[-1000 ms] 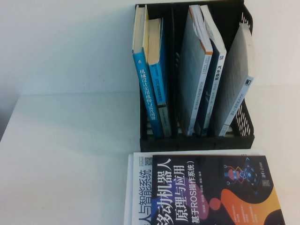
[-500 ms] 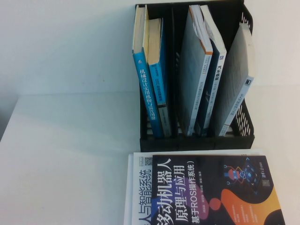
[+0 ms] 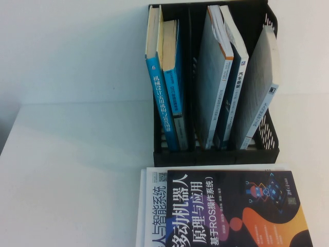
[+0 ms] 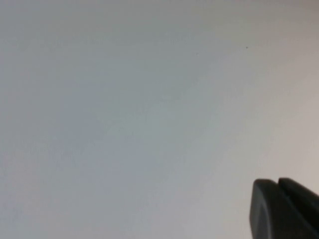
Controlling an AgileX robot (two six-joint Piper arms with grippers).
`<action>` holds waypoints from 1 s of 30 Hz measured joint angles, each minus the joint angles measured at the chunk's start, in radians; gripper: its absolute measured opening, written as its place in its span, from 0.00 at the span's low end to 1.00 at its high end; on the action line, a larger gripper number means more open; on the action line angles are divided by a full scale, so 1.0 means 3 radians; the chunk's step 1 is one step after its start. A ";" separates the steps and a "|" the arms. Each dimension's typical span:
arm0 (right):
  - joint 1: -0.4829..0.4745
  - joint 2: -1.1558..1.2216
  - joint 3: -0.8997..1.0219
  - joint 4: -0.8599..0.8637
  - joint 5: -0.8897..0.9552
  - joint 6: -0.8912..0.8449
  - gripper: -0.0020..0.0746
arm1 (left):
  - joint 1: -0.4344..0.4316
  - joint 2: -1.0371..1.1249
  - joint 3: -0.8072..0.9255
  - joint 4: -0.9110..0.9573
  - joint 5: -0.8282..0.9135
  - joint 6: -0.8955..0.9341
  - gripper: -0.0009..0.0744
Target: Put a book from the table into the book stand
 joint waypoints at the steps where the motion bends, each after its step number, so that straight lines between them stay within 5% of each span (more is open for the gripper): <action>1: 0.0000 0.0000 -0.0129 0.0000 0.0109 -0.0065 0.02 | 0.0000 0.0000 -0.0134 0.0022 0.0149 0.0102 0.01; 10: 0.0000 0.0355 -0.1568 0.0000 0.1320 -0.0673 0.02 | 0.0006 0.0553 -0.0954 0.0049 0.0905 0.0846 0.01; 20: 0.0000 0.1207 -0.2459 0.0058 0.3750 -0.1298 0.02 | 0.0006 0.1283 -0.1533 -0.0033 0.2066 0.0528 0.01; 24: 0.0000 0.1559 -0.2507 -0.0079 0.4537 -0.1143 0.02 | 0.0006 0.1541 -0.1608 -0.0039 0.2557 0.0423 0.01; 30: 0.0000 0.2132 -0.2507 -0.0368 0.5070 -0.0136 0.02 | 0.0006 0.2074 -0.1616 -0.0039 0.3431 0.0256 0.01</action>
